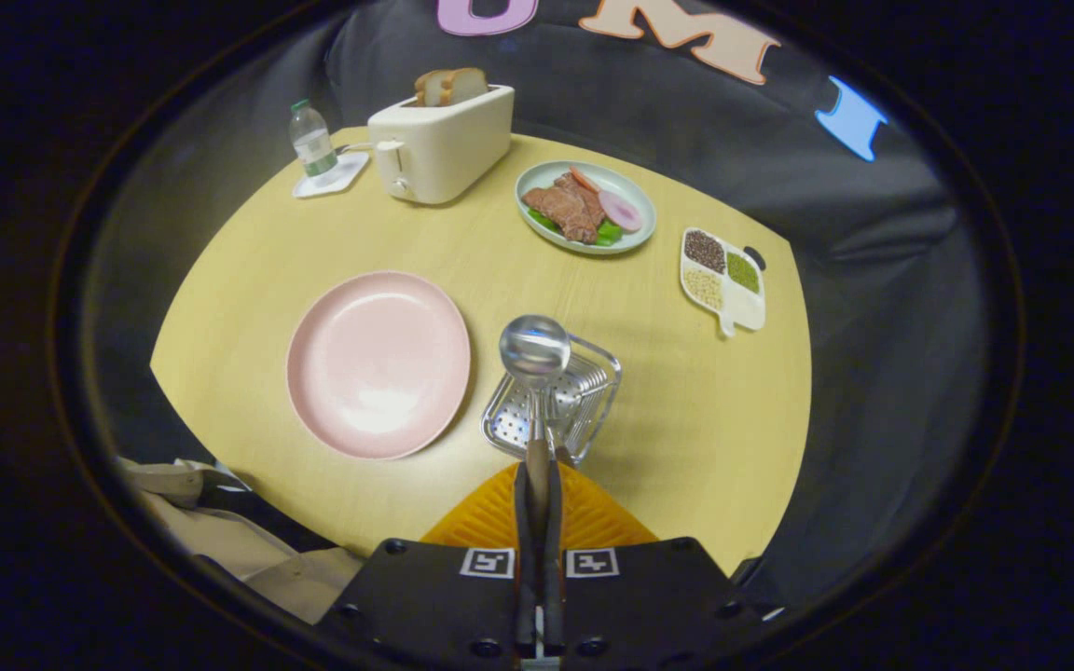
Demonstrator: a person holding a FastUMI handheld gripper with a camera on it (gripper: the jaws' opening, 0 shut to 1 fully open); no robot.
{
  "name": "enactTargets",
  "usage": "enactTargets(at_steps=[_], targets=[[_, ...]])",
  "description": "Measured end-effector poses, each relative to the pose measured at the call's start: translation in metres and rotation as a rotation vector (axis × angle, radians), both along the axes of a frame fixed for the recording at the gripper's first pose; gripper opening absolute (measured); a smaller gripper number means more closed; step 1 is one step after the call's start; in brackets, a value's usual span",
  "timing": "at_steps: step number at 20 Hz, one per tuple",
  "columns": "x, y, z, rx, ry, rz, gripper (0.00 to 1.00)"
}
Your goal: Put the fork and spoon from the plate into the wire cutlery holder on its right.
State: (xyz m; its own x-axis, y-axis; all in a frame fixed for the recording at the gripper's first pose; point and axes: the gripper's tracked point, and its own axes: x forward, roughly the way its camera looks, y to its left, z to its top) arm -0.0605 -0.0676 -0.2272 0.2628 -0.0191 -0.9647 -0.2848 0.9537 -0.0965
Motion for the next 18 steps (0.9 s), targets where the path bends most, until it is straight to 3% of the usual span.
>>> enactTargets(at_steps=[15, 18], targets=[[0.009, -0.007, 0.007, 0.038, 0.023, -0.095, 0.13], [0.012, -0.006, 0.010, 0.043, 0.004, -0.098, 0.22]])
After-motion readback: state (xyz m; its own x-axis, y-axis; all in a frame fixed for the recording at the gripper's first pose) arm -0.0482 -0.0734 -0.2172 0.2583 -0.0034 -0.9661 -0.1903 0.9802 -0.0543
